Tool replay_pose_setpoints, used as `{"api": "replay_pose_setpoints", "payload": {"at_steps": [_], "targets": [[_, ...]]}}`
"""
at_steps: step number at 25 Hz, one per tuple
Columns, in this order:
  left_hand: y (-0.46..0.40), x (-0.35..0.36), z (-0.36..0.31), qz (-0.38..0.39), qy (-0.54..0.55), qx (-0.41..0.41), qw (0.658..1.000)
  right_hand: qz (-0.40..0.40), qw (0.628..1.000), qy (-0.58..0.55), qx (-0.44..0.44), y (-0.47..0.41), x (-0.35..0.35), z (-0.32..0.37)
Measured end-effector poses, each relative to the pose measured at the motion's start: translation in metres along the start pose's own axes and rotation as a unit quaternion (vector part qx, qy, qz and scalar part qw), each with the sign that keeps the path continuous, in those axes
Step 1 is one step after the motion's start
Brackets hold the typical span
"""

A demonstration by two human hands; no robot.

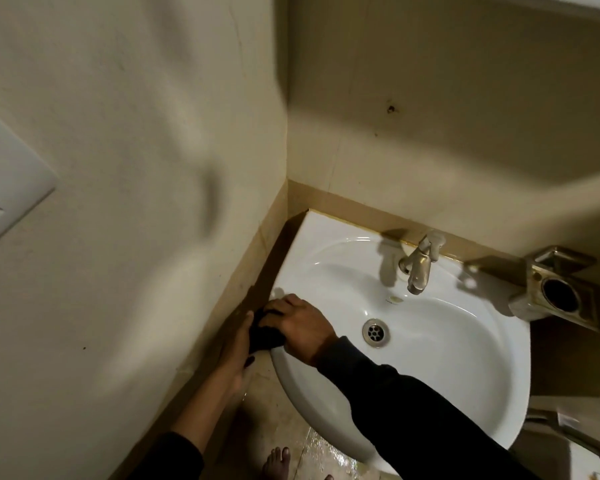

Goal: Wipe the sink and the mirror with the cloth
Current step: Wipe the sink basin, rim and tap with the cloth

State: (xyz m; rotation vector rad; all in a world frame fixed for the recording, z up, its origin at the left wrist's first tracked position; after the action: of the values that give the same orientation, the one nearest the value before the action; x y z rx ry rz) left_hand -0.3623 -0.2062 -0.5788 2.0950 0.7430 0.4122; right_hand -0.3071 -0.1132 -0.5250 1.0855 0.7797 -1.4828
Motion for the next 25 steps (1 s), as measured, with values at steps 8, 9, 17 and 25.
{"api": "replay_pose_setpoints", "payload": {"at_steps": [8, 9, 17, 25], "targets": [[-0.006, -0.001, 0.002, -0.036, -0.023, 0.063, 0.997, -0.045, 0.999, -0.021, 0.005, 0.154, 0.050, 0.064], [-0.007, -0.001, 0.006, -0.045, -0.015, 0.067, 0.997, -0.054, 0.998, -0.026, 0.028, 0.168, 0.052, 0.063], [0.006, 0.020, 0.015, -0.103, -0.004, 0.150, 0.983, -0.121, 0.982, 0.024, 0.141, 0.267, 0.053, 0.048], [0.031, 0.043, -0.014, -0.140, -0.285, 0.298, 0.900, -0.218, 0.860, -0.025, 0.461, 0.384, 0.032, -0.059]]}}
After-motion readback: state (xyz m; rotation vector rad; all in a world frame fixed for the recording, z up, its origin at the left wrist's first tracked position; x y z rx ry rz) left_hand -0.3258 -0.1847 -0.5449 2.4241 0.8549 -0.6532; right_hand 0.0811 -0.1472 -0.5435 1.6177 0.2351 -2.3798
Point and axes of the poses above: each hand's wrist, its own y-axis away from the middle knuckle, its own x-axis out of the palm, z = x × y, the point moved 8 cm from there along -y, towards the middle knuckle, and after that the axes turned 7 degrees about z, right-handed, at the moved point
